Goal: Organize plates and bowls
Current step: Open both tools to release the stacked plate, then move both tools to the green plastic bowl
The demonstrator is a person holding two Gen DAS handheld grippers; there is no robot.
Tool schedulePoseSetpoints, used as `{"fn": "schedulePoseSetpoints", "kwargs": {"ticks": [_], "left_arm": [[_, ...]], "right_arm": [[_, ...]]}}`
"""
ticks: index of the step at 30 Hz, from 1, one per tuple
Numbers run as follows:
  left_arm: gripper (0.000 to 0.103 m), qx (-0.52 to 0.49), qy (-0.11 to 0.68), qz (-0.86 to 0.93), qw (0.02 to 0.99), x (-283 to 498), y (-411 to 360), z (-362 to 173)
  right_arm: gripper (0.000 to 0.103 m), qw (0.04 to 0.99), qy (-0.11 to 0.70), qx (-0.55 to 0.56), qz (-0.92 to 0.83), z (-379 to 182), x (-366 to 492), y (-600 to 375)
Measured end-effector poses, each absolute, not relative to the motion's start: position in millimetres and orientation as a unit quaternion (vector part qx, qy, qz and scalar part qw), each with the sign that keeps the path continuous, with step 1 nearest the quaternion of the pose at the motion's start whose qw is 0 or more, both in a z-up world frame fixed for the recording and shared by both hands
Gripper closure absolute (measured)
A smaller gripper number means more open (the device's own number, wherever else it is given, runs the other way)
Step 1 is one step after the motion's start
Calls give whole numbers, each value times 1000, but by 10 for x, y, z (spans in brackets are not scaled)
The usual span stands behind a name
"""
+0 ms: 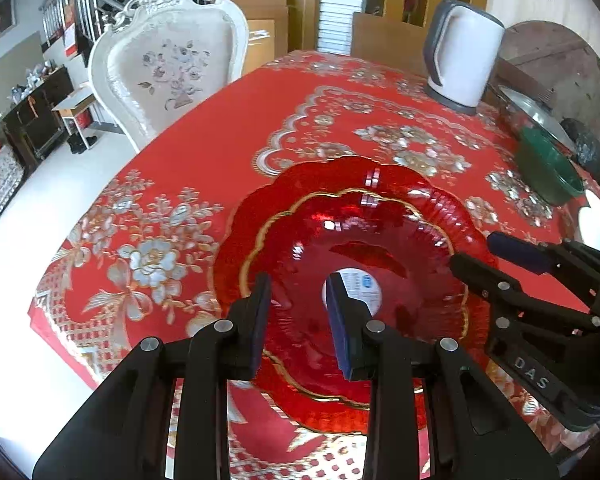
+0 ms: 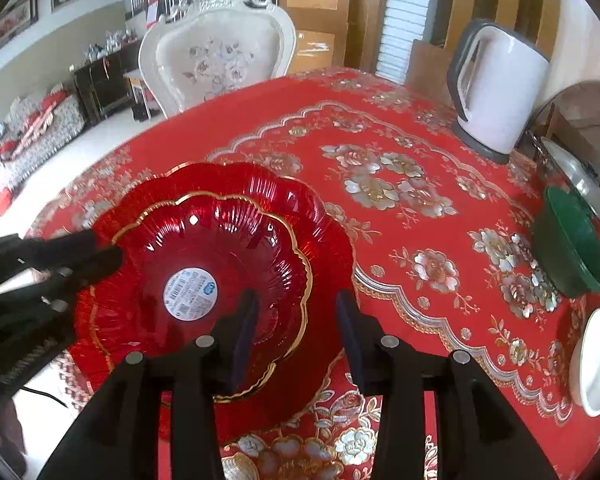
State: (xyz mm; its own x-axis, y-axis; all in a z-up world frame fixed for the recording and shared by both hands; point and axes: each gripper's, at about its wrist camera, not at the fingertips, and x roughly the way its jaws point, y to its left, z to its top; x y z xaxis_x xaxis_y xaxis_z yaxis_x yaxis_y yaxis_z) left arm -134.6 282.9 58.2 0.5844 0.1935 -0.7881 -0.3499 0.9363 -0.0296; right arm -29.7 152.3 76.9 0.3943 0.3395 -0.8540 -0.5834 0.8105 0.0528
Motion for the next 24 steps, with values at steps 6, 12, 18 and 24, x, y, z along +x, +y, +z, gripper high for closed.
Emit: {"fn": "schedulePoseSetpoints", "kwargs": {"ticks": [6,12,18,24], "left_arm": [[75,-96,422,122,893,-1211,2576,650],[46,-81,407,86,906,-999,2199,769],[46,-48,402,54,913,-671,1756,898],[46,-37,392,27,919,-411,1403,997]], "right_arm": [[62,840,464,-101,264,903,-257,1245],[61,852,467,-55,230,963,-43,769],[60,860,471,-25,195,997,156,301],[53,871,464,1,160,1093,336,-157]]}}
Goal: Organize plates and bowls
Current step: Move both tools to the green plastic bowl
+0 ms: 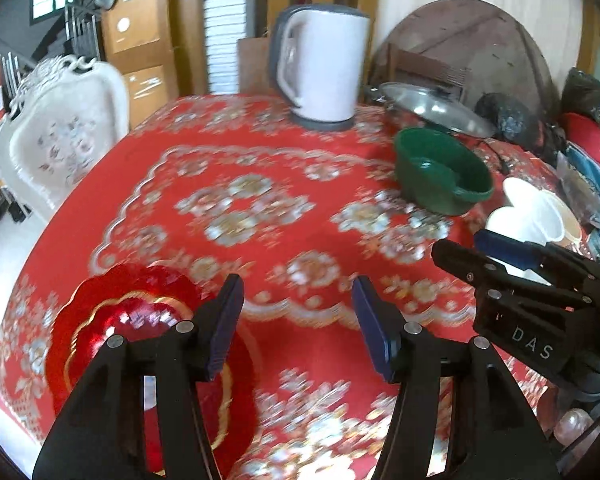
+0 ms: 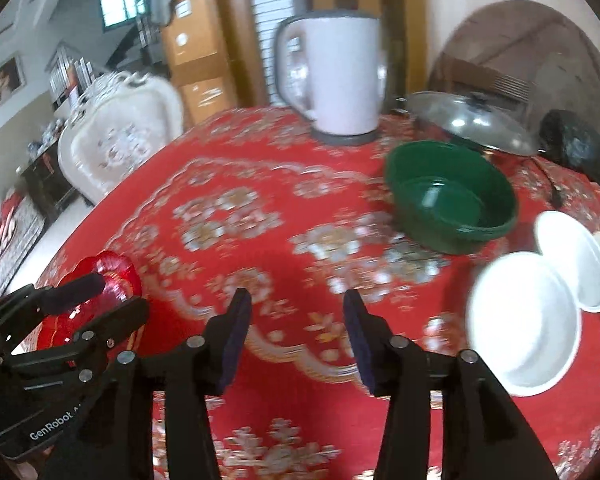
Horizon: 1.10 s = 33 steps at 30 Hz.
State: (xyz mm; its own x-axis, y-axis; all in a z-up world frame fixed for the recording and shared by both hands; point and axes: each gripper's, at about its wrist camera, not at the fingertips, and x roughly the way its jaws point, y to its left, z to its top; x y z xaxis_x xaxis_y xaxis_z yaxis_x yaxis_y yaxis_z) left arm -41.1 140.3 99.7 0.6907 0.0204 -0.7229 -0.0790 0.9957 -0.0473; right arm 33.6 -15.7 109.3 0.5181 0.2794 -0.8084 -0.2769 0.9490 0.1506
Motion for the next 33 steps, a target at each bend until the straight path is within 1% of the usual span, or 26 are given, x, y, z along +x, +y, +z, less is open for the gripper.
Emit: {"fn": "schedulePoseSetpoints", "kwargs": {"ticks": [6,10,20,21,22,23,33], "left_arm": [[46,-25,388,4,921,-152,1062,1070],[46,-25,386,-1,922,-1,929,1075],[46,-25,394,-6,919,503,634,1073],[40,-28,394,-7,919,549,623,1074],[31,-32,394,-7,918,608,606,1073],[29,-36,395,-9,918,660,589,1069],[29,-43,414,-5,909,1092,447,953]], "right_arm": [[52,878,460,15,136,1141,439,-486],[48,880,459,26,123,1152,505,-678],[47,881,463,41,92,1149,779,-1103],[47,880,464,44,90,1138,803,-1134],[47,879,466,49,88,1126,833,-1173],[47,878,467,55,87,1112,860,-1210],[47,869,477,105,79,938,1141,-1500]]}}
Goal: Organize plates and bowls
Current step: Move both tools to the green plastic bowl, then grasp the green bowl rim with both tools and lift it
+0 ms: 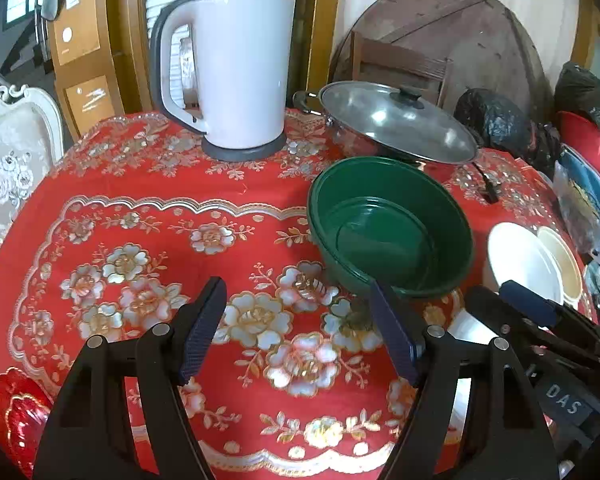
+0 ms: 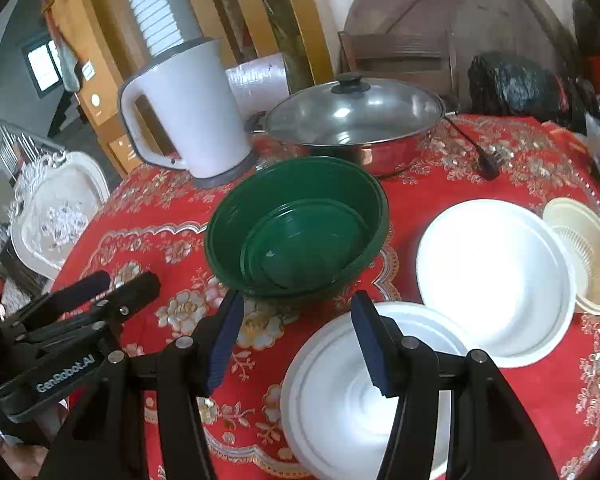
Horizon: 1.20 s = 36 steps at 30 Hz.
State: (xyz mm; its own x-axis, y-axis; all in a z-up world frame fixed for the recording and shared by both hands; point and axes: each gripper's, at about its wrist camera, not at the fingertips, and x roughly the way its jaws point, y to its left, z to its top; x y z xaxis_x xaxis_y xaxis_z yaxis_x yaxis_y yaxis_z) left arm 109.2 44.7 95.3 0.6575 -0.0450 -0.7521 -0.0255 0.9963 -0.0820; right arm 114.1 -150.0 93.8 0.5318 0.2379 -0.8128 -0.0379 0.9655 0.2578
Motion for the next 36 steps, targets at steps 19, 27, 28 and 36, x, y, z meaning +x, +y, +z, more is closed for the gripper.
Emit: {"fn": "schedulePoseSetpoints", "kwargs": {"ticks": [19,27,28,36], "left_arm": [[29,-73,455,1,888,1713,352,660],[28,-80,458,5,885,1821,327,559],[29,-79,459,6,885,1834,320,547],[29,-73,461,13,884,1917,266,480]], "right_arm": [[47,846,502,160,78,641,1559,-1732],[47,843,507,167,70,533,1631,-1806],[47,842,507,170,69,525,1636,-1812],[47,840,508,178,71,476,1709,-1816]]}}
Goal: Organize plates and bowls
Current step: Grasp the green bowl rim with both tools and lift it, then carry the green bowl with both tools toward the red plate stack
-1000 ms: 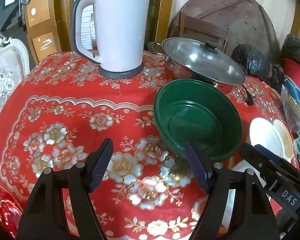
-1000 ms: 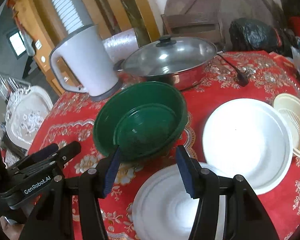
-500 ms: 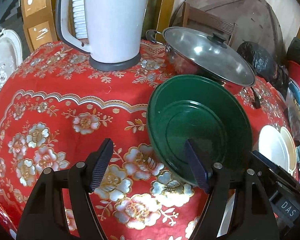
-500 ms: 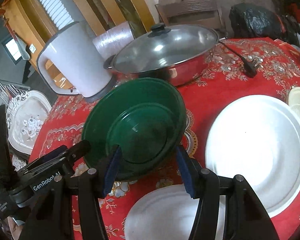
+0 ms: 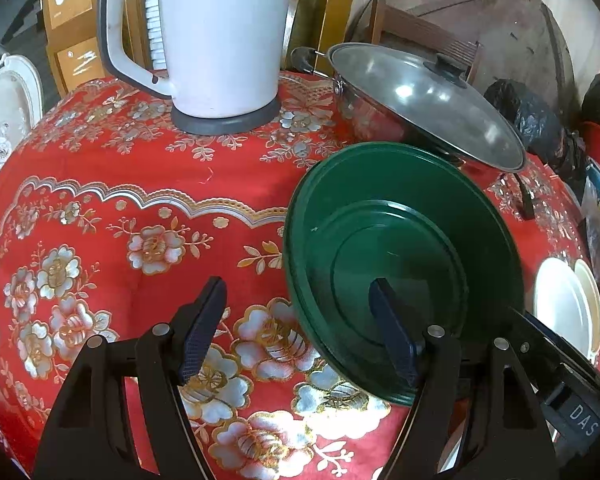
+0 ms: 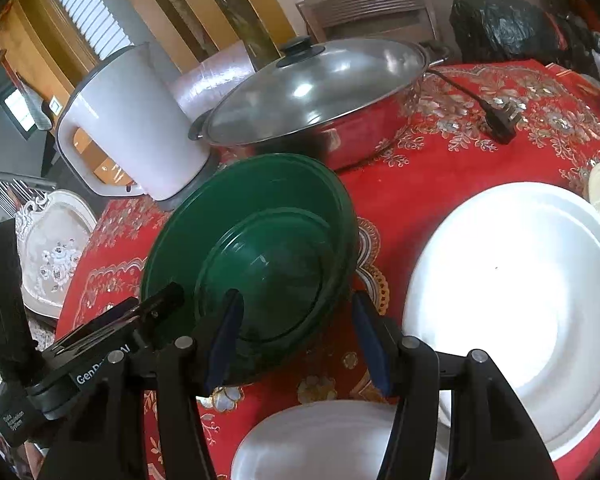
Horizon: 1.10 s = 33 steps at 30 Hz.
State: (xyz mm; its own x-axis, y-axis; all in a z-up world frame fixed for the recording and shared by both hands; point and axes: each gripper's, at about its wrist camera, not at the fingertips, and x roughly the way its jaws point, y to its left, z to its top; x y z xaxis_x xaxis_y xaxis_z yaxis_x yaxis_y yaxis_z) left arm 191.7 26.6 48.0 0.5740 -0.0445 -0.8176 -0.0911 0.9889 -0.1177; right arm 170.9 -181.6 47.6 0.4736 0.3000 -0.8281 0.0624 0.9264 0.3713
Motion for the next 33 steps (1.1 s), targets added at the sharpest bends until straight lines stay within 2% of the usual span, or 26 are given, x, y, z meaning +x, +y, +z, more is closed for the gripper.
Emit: {"fn": "schedulePoseSetpoints", "kwargs": {"ticks": [24,27,29,30,33], "left_arm": [[29,-51,469,37,881,2077,230,265],[29,-40,470,42,881,2080,215,260],[40,-30,469,45,882,2074,197,263],[47,-28,471,45,881,2074,193,262],[56,-22,473,46,879,2064,176,260]], "right_arm": [[48,832,517,180,91,291,1881,-1749],[53,830,518,182,97,287,1884,-1742],[58,829,520,182,98,279,1885,-1737],[65,828,522,180,98,274,1887,-1735],[71,826,523,182,105,269,1888,-1720]]}}
